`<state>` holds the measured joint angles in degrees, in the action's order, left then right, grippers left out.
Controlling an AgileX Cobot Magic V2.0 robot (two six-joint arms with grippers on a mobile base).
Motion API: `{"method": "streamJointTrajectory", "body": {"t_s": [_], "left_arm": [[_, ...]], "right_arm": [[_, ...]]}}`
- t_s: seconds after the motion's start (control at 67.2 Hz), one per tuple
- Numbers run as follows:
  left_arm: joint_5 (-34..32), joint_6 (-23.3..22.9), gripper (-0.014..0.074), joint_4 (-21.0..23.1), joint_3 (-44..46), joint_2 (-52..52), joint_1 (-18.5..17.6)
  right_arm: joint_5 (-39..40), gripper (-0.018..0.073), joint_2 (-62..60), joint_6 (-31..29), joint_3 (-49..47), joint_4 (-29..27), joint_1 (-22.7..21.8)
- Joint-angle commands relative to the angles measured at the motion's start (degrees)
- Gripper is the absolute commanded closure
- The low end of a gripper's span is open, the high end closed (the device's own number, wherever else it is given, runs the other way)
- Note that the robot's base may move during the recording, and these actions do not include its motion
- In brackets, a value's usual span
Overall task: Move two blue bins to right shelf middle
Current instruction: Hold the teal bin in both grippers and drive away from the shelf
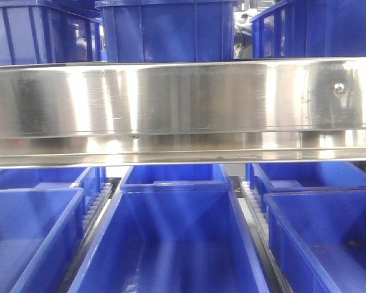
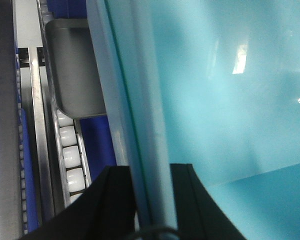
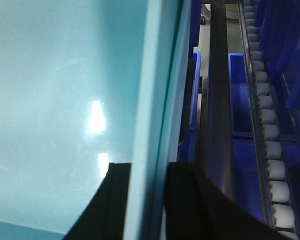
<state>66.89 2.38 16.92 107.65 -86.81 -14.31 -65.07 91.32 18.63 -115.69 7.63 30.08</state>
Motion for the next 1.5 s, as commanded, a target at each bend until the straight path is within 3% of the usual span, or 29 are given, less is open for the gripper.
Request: {"method": "streamJointTrajectory", "body": {"t_s": [0.0,1.488], "left_arm": [[-3.7,1.6,0.0707,8.9,1.3,1.6,-0.8],[-3.8,1.6,0.0707,8.9,1.3,1.6,-0.8]], "right_arm": [[5.6,0.0717,-0.6,0.0,-0.9,-3.0,0.3],[5.6,0.0721,-0.6,0.0,-0.9,-3.0,0.3]]}}
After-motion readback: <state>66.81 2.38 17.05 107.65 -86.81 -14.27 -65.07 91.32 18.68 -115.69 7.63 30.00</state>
